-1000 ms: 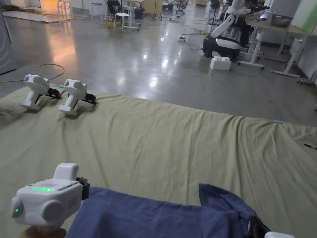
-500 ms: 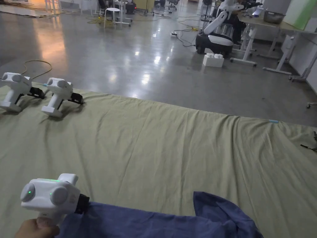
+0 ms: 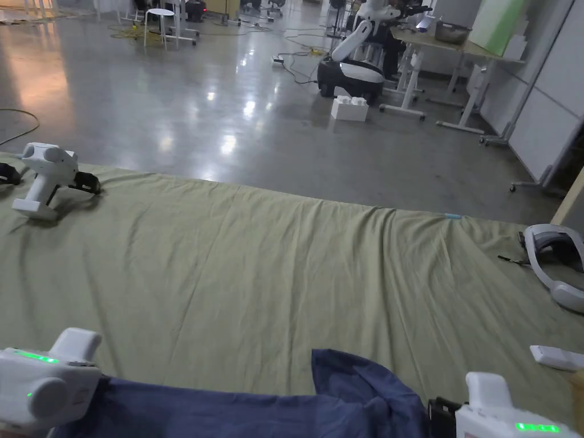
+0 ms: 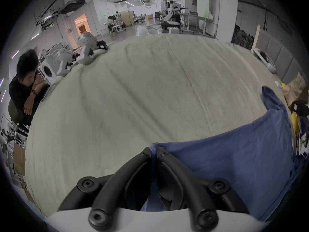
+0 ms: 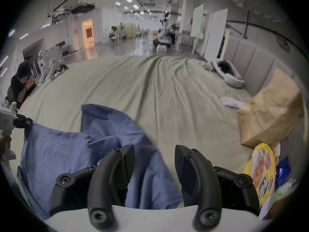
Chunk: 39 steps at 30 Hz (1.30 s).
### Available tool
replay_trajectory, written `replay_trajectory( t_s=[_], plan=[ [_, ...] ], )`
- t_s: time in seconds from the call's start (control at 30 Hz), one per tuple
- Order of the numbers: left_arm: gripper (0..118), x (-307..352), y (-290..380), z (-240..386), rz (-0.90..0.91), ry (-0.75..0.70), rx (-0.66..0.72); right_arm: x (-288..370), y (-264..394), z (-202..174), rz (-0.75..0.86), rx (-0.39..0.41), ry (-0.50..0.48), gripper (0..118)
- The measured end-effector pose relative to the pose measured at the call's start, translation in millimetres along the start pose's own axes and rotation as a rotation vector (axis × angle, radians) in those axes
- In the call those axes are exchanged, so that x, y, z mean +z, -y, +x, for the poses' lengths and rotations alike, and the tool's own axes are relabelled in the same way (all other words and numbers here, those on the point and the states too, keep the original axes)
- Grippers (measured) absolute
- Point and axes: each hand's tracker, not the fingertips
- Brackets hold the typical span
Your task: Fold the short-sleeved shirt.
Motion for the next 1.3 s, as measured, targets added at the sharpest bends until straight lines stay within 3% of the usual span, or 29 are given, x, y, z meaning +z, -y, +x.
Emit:
replay_trajectory(
  t_s=[0.2, 0.23, 0.33, 0.37, 0.47, 0.5, 0.53, 0.6, 0.67, 0.7, 0.83, 0.93, 1.07, 1.3],
  plan=[
    [7, 5, 2, 2, 0.049, 0.005, 0.007, -46, -29, 3, -0.123, 0.059, -0.109, 62],
    [7, 53, -11, -3, 0.047, 0.001, 0.003, -53, -30, 1, -0.144, 0.068, -0.120, 62],
    [7, 78, 10, 5, 0.040, -0.009, 0.017, -77, -27, -7, -0.231, 0.093, -0.098, 62],
    [7, 60, -2, -8, -0.014, 0.012, 0.039, -83, -24, -8, -0.245, 0.094, -0.091, 62],
    [7, 77, 17, -10, -0.018, 0.008, 0.039, -89, -18, -10, -0.236, 0.078, -0.089, 61],
    [7, 84, 26, -10, -0.018, 0.007, 0.038, -86, -17, -11, -0.220, 0.074, -0.083, 56],
    [7, 91, 33, -10, -0.018, 0.007, 0.038, -85, -16, -13, -0.218, 0.080, -0.080, 45],
    [7, 76, 16, -10, -0.022, 0.011, 0.039, -80, -13, -16, -0.197, 0.095, -0.113, 40],
    [7, 42, -4, -13, 0.031, -0.014, 0.025, -79, -10, -21, -0.200, 0.105, -0.117, 14],
    [7, 46, -1, -12, 0.034, -0.013, 0.029, -77, -8, -21, -0.196, 0.111, -0.119, 8],
    [7, 56, 6, -11, 0.063, -0.008, 0.043, -58, -8, -19, -0.103, 0.123, -0.062, 4],
    [7, 67, 1, -18, 0.121, 0.012, 0.069, -28, -22, -6, 0.000, 0.016, -0.048, 4],
    [7, 104, -10, -17, 0.126, 0.052, 0.096, 20, -44, 13, 0.111, -0.047, -0.033, 4],
    [7, 171, -51, -13, 0.201, 0.080, 0.134, 112, -82, 24, 0.277, -0.024, -0.015, 4]
  ],
)
